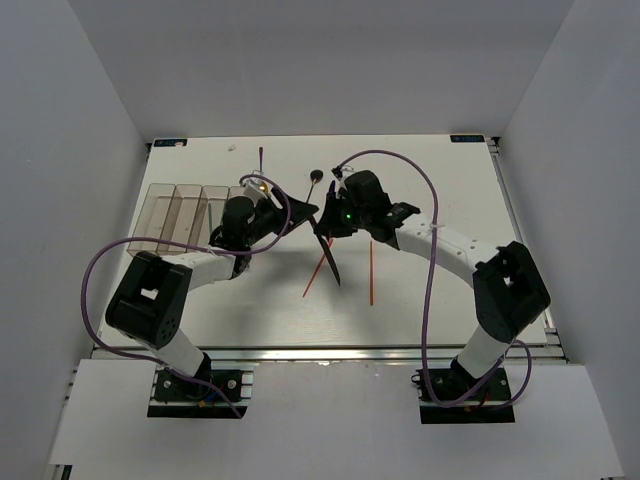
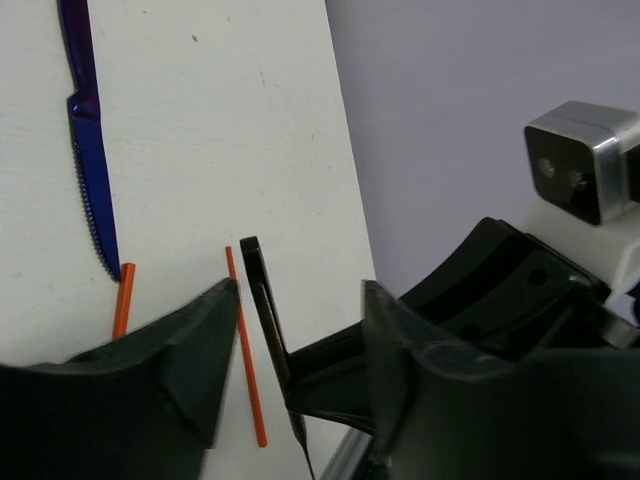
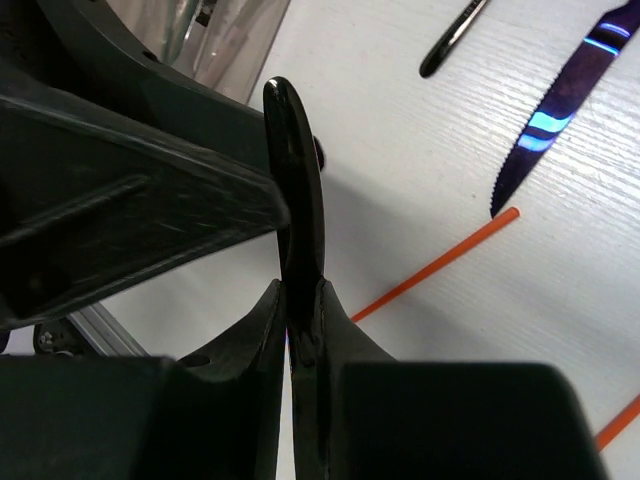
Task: Sort the eating utensils into containers
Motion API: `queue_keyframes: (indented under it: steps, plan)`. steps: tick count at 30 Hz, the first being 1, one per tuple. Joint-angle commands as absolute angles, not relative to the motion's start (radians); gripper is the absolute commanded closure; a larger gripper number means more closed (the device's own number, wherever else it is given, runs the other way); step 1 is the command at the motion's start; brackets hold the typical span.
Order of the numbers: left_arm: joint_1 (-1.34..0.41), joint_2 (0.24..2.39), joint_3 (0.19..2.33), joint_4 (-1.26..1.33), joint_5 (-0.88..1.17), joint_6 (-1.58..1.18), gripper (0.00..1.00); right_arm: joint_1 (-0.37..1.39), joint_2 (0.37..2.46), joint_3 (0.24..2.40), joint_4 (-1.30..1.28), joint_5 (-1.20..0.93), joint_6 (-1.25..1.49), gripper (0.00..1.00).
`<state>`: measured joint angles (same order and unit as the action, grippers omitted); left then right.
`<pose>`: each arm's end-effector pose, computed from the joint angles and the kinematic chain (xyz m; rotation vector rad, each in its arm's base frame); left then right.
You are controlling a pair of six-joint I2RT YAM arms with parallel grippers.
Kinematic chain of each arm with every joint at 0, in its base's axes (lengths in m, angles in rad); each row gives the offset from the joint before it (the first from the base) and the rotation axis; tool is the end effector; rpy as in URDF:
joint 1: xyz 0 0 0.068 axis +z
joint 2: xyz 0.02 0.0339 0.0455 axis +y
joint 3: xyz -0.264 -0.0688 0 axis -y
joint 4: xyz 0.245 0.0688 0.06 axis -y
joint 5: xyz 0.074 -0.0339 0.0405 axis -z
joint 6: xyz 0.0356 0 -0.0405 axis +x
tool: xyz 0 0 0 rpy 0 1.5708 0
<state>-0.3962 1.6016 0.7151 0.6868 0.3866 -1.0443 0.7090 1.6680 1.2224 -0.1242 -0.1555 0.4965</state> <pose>0.3033 -0.1414 0.2042 -0.3250 1.9479 -1.3388 0.2882 0.2545 0.2659 -0.3354 2.2368 0.8457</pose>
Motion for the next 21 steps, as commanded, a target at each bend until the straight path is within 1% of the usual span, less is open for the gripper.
queue_keyframes:
  steps: [1, 4, 5, 6, 7, 8, 9, 10, 11, 12, 14, 15, 16, 17, 18, 19, 20, 21]
  plan:
    - [-0.402, 1.612, 0.73, 0.71, 0.416, -1.04, 0.43, 0.73, 1.626, 1.285, -0.086, -0.149, 0.505, 1.0]
    - [-0.403, 1.621, 0.753, 0.677, 0.423, -1.017, 0.61, 0.749, 1.635, 1.301, -0.09, -0.147, 0.499, 1.0]
    - [-0.403, 1.624, 0.774, 0.663, 0.425, -1.008, 0.75, 0.759, 1.634, 1.307, -0.094, -0.144, 0.497, 1.0]
    - [-0.403, 1.628, 0.787, 0.632, 0.436, -0.984, 0.85, 0.761, 1.635, 1.307, -0.092, -0.144, 0.497, 1.0]
    - [-0.402, 1.629, 0.799, 0.615, 0.44, -0.968, 0.94, 0.765, 1.632, 1.304, -0.092, -0.147, 0.497, 1.0]
    - [-0.403, 1.628, 0.827, 0.592, 0.446, -0.951, 1.0, 0.767, 1.628, 1.296, -0.083, -0.155, 0.5, 1.0]
    - [-0.402, 1.626, 0.844, 0.533, 0.452, -0.899, 1.0, 0.767, 1.62, 1.29, -0.075, -0.153, 0.503, 0.87]
    - [-0.402, 1.618, 0.863, 0.496, 0.462, -0.864, 1.0, 0.765, 1.596, 1.278, -0.065, -0.14, 0.505, 0.67]
    - [-0.396, 1.612, 0.914, 0.454, 0.463, -0.815, 1.0, 0.762, 1.579, 1.257, -0.061, -0.12, 0.509, 0.29]
    - [-0.388, 1.606, 0.946, 0.32, 0.456, -0.699, 1.0, 0.759, 1.554, 1.246, -0.07, -0.1, 0.509, 0.11]
    - [-0.352, 1.597, 1.018, 0.18, 0.416, -0.577, 1.0, 0.736, 1.465, 1.215, -0.09, -0.028, 0.502, 0.11]
    - [-0.336, 1.601, 1.108, 0.04, 0.397, -0.46, 1.0, 0.729, 1.425, 1.175, -0.119, -0.005, 0.499, 0.11]
    - [-0.319, 1.608, 1.155, -0.03, 0.362, -0.413, 1.0, 0.712, 1.351, 1.155, -0.133, 0.055, 0.496, 0.11]
    - [-0.283, 1.632, 1.204, -0.087, 0.357, -0.363, 1.0, 0.701, 1.315, 1.135, -0.143, 0.066, 0.486, 0.11]
    - [-0.264, 1.647, 1.317, -0.206, 0.348, -0.275, 1.0, 0.692, 1.28, 1.103, -0.175, 0.077, 0.462, 0.11]
    - [-0.223, 1.666, 1.38, -0.269, 0.304, -0.237, 1.0, 0.675, 1.22, 1.094, -0.195, 0.103, 0.451, 0.11]
    - [-0.206, 1.708, 1.447, -0.399, 0.264, -0.157, 1.0, 0.667, 1.195, 1.085, -0.216, 0.115, 0.44, 0.11]
    - [-0.19, 1.732, 1.579, -0.452, 0.218, -0.123, 1.0, 0.663, 1.171, 1.063, -0.248, 0.123, 0.417, 0.11]
